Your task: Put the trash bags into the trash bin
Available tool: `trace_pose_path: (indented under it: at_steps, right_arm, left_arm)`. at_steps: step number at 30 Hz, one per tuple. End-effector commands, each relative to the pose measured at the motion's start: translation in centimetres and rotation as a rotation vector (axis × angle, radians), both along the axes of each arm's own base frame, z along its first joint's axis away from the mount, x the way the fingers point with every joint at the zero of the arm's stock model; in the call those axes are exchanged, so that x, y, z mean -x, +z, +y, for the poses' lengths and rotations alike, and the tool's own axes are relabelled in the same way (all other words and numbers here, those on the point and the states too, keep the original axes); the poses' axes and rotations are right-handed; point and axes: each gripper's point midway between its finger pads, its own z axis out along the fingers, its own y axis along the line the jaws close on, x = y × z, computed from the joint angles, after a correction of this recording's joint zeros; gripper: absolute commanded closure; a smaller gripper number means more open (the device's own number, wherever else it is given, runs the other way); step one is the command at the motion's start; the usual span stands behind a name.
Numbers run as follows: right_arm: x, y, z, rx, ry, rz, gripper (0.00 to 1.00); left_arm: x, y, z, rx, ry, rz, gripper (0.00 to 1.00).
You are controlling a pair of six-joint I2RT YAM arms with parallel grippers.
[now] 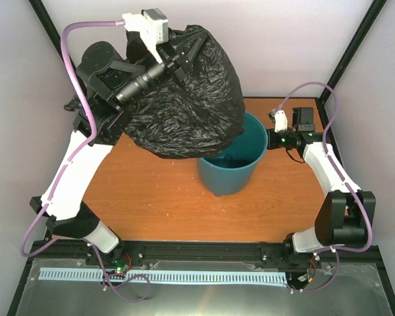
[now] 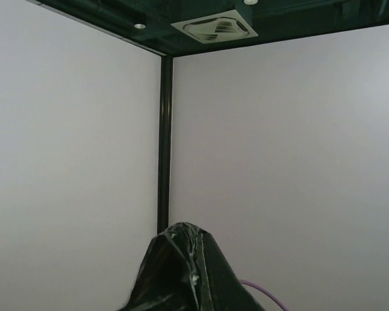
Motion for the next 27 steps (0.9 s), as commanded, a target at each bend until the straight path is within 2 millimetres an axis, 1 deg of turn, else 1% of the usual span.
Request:
trace_pose_path:
  at_steps: [1,5,8,12,15,17,19,23,27]
  right_arm:
    - [-0.2,-0.5,1.1,0.017,0.040,-0.010,0.64]
    - [0.0,-0.6,2.1,0.027,0.066,-0.009,0.64]
    - [0.3,-0.7,3.3,0.028,0.101,-0.009,0.63]
    - [0.5,-0.9,4.0,0.032,0.125,-0.008,0.62]
    - [0.5,-1.2,4.0,0.035,0.128,0.001,0.62]
    - [0.4,-1.3,4.0,0.036,0.129,0.003,0.62]
    - [0.5,-1.3,4.1,0.036,0.132,0.001,0.62]
    - [0.5,-0.9,4.0,0.038,0.133,-0.012,0.62]
    - [0.5,-0.9,4.1,0.039,0.136,-0.009,0.61]
  left_arm:
    - [2.1,2.1,0.5,0.043,-0.051,-0.034,0.99]
    - [1.1,0.5,-1.4,0.012,-0.070,-0.004,0.99]
    - [0.7,-0.1,-3.0,-0.002,-0.095,0.002,0.99]
    - [1.0,-0.5,-5.6,-0.023,-0.158,-0.019,0.99]
    - [2.0,0.3,-6.9,-0.008,-0.214,-0.060,0.99]
    - [2.2,0.6,-7.4,0.003,-0.224,-0.076,0.99]
    - [1.8,0.5,-7.5,0.001,-0.205,-0.076,0.99]
    - [0.1,-1.1,-7.5,-0.035,-0.115,-0.056,0.99]
    - [-1.3,-2.5,-6.6,-0.070,-0.017,-0.020,0.99]
